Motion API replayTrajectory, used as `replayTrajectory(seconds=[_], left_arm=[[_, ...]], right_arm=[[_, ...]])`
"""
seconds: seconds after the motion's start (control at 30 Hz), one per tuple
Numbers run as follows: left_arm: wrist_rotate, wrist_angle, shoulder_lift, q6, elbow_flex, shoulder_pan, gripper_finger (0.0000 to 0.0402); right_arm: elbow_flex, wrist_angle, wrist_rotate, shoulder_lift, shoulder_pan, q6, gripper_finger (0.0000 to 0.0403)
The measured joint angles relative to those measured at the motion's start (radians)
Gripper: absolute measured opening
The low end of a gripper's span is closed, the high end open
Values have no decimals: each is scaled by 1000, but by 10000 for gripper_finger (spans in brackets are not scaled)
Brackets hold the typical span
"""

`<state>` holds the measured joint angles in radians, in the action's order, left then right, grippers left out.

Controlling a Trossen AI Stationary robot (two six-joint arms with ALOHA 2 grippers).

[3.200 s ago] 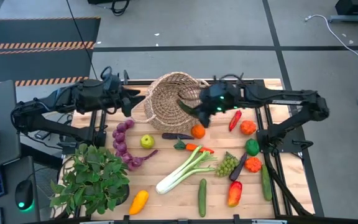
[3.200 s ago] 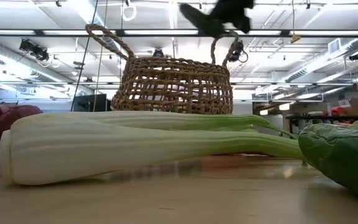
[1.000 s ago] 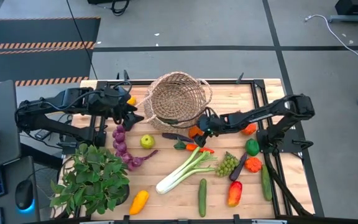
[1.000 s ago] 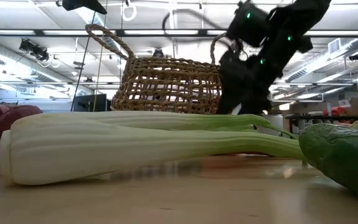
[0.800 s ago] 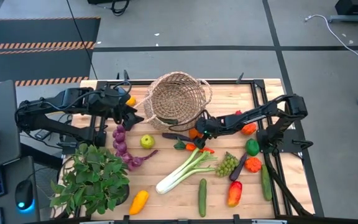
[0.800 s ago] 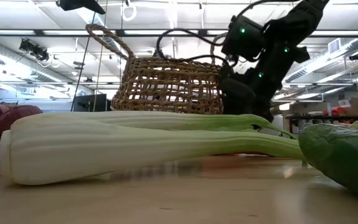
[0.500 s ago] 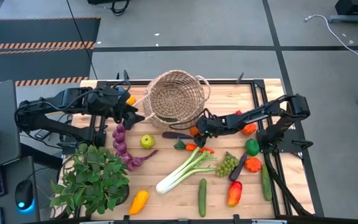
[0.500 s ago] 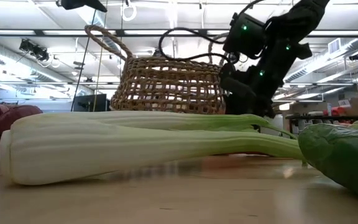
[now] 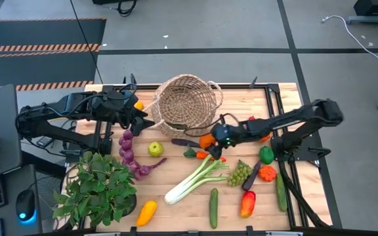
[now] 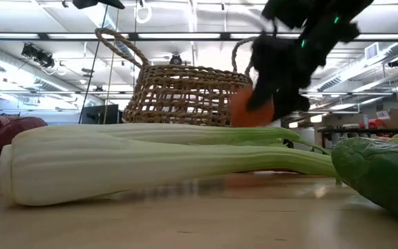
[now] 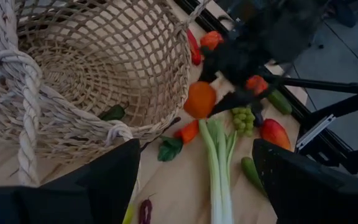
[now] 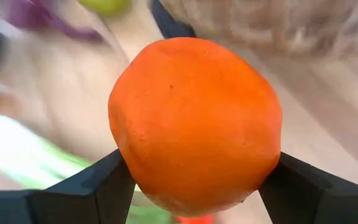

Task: Build produce basket
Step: Put the orange into the brown basket

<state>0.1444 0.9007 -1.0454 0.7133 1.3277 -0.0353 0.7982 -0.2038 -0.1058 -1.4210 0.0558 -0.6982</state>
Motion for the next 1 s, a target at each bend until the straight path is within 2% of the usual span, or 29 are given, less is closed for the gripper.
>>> replayTrajectory(seconds=[0.2, 0.37, 0.6, 0.73, 0.87, 1.0], left_arm=[[0, -36, -2, 8, 0, 0, 318], [0, -83, -2, -3, 0, 0, 318], [0, -96, -2, -28, 0, 0, 318], [-1, -96, -2, -28, 0, 0, 318], [-48, -96, -2, -3, 0, 0, 318], [-101, -94, -2, 13, 0, 26, 318]], right_arm=[[21, -37, -91, 181, 75, -44, 289], [152, -51, -188, 214, 111, 87, 289], [478, -218, -301, 57, 48, 251, 289], [619, -298, -316, -57, -19, 296, 292], [673, -330, -297, -138, -82, 303, 306], [675, -342, -249, -165, -129, 223, 342]])
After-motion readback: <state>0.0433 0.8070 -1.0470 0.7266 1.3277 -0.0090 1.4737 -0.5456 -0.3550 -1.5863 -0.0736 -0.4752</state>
